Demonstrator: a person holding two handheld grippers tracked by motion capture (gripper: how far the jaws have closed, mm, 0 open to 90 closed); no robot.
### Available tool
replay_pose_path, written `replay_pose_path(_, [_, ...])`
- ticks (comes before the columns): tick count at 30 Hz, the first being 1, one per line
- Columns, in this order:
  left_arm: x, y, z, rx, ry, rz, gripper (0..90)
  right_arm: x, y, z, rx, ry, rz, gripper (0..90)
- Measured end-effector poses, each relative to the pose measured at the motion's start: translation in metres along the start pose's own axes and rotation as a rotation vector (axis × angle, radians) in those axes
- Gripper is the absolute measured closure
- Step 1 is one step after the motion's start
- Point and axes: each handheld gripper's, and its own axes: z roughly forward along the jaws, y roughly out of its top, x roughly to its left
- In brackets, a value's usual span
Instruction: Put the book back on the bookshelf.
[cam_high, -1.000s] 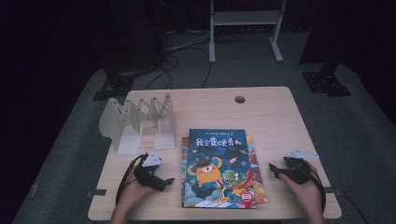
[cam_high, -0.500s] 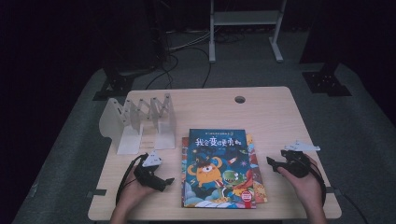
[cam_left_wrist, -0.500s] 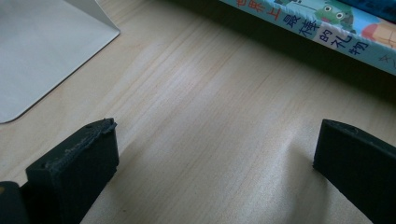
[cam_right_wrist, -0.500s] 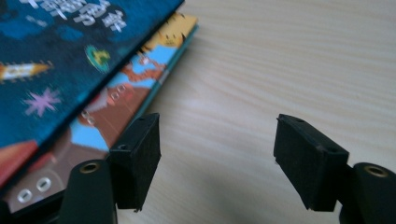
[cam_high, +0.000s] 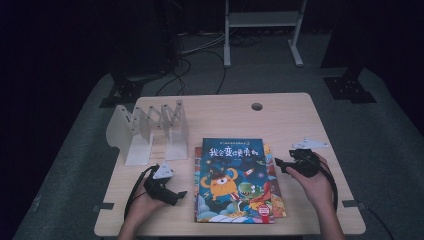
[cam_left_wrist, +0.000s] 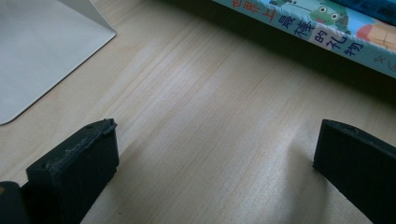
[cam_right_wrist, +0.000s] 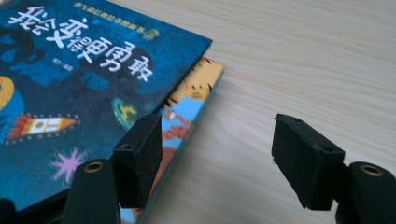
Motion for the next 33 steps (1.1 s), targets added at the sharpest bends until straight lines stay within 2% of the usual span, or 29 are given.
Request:
replay_pose_path(7, [0.001, 0.001, 0.001, 0.003, -0.006, 0.006, 0.0, 0.006, 0.015, 0.01, -0.001, 0.021, -0.008, 33.5])
replay_pose_path(15, [0.001, 0.001, 0.001, 0.0, -0.005, 0.004, 0.0, 0.013, 0.032, 0.035, 0.007, 0.045, -0.014, 34.1])
replay_pose_path(22, [0.001, 0.001, 0.001, 0.0, -0.005, 0.004, 0.0, 0.017, 0.039, 0.051, 0.014, 0.072, -0.008, 34.3])
replay_pose_path(26, [0.001, 0.001, 0.001, 0.0, -0.005, 0.003, 0.0, 0.021, 0.044, 0.064, 0.042, 0.075, -0.013, 33.6])
replay_pose_path(30, [0.001, 0.001, 0.001, 0.001, -0.005, 0.004, 0.0, 0.019, 0.044, 0.072, 0.065, 0.084, 0.003, 32.6])
replay_pose_path(33, [0.001, 0.001, 0.001, -0.001, -0.007, 0.005, 0.0, 0.018, 0.044, 0.078, 0.076, 0.107, 0.019, 31.8])
